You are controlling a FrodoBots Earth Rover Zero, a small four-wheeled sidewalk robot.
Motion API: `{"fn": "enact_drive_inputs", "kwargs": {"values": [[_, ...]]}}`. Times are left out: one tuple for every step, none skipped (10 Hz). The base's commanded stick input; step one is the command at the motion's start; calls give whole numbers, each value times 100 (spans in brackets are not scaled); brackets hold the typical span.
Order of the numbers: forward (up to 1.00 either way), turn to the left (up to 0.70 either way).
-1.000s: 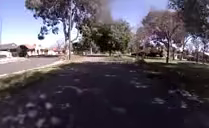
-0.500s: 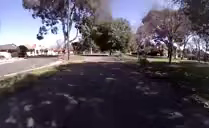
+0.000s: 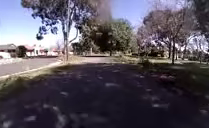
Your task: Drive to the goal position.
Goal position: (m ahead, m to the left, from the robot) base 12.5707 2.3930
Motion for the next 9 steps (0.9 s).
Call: {"fn": "enact_drive_inputs", "kwargs": {"values": [[70, 3], [70, 3], [70, 3], [70, 3], [70, 3], [70, 3], [70, 3], [70, 2], [70, 2]]}}
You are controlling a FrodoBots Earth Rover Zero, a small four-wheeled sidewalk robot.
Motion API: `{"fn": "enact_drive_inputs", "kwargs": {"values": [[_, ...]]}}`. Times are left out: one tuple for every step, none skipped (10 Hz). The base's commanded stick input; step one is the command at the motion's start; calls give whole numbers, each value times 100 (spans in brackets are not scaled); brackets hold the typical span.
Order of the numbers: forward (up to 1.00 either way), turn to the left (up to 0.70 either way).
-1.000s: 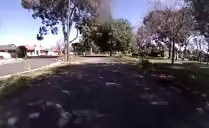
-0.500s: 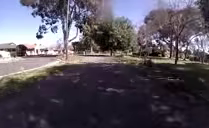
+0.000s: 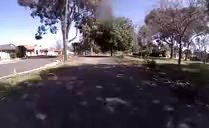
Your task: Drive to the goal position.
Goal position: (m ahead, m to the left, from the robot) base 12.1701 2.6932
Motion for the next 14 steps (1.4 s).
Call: {"fn": "enact_drive_inputs", "kwargs": {"values": [[70, 3], [70, 2], [70, 2], [70, 2], [70, 3], [70, 3], [70, 2], [70, 3], [70, 3], [70, 3], [70, 2], [70, 3], [70, 3], [70, 2]]}}
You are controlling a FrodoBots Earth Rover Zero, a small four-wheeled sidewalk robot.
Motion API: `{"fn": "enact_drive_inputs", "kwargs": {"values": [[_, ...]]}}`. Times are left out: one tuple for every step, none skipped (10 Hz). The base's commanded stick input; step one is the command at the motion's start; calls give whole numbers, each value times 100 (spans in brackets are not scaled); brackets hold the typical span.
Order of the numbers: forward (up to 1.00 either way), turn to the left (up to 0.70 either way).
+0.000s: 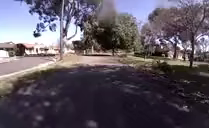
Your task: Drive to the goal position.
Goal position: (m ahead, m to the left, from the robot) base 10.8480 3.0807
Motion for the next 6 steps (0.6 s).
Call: {"fn": "enact_drive_inputs", "kwargs": {"values": [[70, 2], [70, 2], [70, 2], [70, 2], [70, 2], [70, 2]]}}
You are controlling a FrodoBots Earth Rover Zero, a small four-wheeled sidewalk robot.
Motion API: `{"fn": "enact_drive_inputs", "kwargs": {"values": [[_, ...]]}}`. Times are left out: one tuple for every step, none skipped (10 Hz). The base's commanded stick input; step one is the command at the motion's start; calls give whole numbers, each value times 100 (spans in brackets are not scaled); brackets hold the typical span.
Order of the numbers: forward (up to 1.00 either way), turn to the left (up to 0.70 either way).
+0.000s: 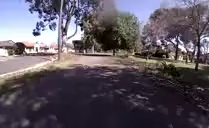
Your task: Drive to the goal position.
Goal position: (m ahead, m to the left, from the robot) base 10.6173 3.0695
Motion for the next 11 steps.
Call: {"fn": "enact_drive_inputs", "kwargs": {"values": [[70, 2], [70, 3], [70, 3], [70, 3], [70, 3], [70, 3], [70, 3], [70, 3], [70, 3], [70, 2], [70, 3]]}}
